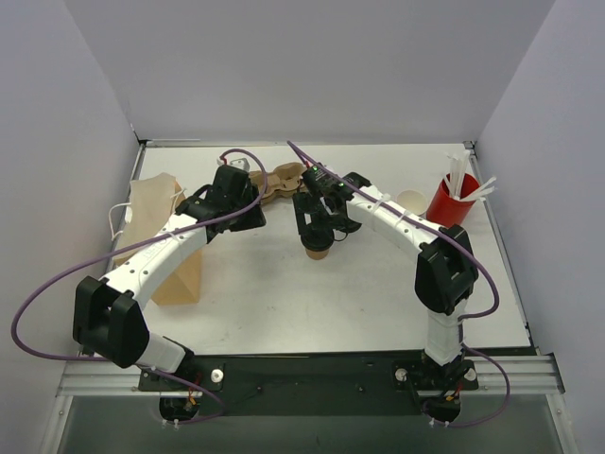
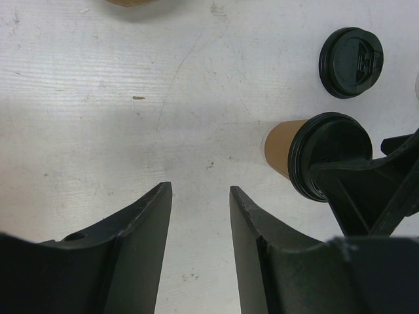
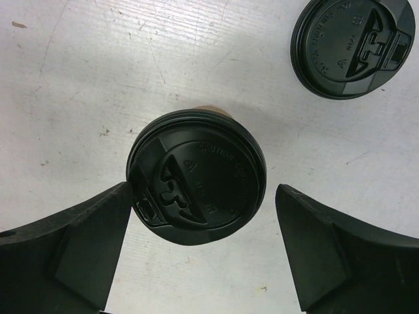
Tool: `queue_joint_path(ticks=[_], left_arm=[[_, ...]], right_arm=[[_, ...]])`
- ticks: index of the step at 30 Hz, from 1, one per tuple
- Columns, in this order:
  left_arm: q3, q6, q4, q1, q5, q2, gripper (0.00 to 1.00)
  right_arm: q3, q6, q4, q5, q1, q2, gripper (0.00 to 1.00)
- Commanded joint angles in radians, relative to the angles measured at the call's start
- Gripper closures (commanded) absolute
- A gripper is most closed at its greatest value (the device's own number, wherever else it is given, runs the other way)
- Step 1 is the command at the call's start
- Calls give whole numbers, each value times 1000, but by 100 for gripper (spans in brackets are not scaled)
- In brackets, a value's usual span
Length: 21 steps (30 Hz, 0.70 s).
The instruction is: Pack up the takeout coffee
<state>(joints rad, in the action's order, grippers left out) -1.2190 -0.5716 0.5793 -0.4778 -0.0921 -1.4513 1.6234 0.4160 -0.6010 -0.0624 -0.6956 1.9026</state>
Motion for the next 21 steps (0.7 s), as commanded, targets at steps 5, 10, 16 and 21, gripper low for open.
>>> queue_joint_path(ticks=[5, 10, 16, 21], left_arm=[[10, 1, -50, 1, 20, 23, 49], [10, 1, -50, 1, 22, 16, 50], [16, 1, -59, 2, 26, 8, 50], [16, 1, -61, 1, 26, 6, 50]], right_arm=[[32, -8, -39, -2, -5, 9, 14], [32, -3, -37, -16, -7, -10, 14], [43, 1, -37, -28, -7, -36, 14], [44, 4, -36, -31, -7, -40, 14]])
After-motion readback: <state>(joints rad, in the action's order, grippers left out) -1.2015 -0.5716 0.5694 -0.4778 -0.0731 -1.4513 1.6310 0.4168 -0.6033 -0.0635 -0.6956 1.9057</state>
